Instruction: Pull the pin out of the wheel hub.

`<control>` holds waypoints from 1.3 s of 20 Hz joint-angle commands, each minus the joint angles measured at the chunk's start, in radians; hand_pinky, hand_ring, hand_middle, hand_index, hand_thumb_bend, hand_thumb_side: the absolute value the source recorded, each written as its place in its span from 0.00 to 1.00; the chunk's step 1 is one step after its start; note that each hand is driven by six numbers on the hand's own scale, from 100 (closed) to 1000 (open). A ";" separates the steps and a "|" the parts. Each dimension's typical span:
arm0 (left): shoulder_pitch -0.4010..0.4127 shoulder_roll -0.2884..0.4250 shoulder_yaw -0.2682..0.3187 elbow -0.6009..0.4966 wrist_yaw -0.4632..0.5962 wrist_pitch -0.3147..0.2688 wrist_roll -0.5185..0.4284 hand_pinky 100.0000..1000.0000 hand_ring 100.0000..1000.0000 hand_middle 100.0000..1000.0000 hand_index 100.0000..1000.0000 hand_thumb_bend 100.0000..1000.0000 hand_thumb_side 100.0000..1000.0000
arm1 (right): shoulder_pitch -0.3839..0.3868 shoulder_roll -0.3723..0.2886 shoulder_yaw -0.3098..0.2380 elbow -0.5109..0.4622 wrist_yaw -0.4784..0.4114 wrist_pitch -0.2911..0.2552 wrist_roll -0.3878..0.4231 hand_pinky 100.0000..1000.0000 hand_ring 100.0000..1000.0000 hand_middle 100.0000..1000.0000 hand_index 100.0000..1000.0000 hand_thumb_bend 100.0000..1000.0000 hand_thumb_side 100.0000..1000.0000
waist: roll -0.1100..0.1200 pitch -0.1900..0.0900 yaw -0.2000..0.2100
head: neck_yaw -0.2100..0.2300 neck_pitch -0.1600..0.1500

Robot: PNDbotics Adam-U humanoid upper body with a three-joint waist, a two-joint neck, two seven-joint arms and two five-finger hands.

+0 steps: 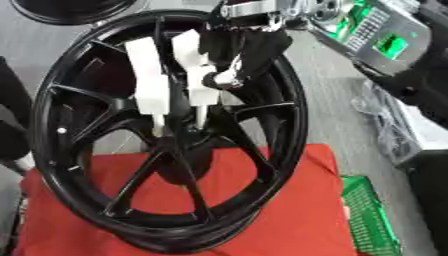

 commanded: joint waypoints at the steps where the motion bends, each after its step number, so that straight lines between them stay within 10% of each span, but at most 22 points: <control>1: -0.013 0.025 0.000 -0.015 0.001 -0.001 -0.005 0.58 0.70 0.78 0.69 0.13 0.73 | -0.021 -0.013 -0.008 0.000 0.007 0.001 0.010 0.69 0.58 0.61 0.75 0.24 0.39 | 0.003 -0.020 0.002 | 0.002 0.002; 26: -0.016 0.023 -0.007 -0.016 0.005 0.002 -0.017 0.58 0.71 0.79 0.69 0.12 0.75 | -0.024 0.030 0.011 0.020 0.040 0.011 0.055 0.69 0.59 0.62 0.75 0.25 0.41 | 0.005 -0.018 0.007 | 0.000 0.007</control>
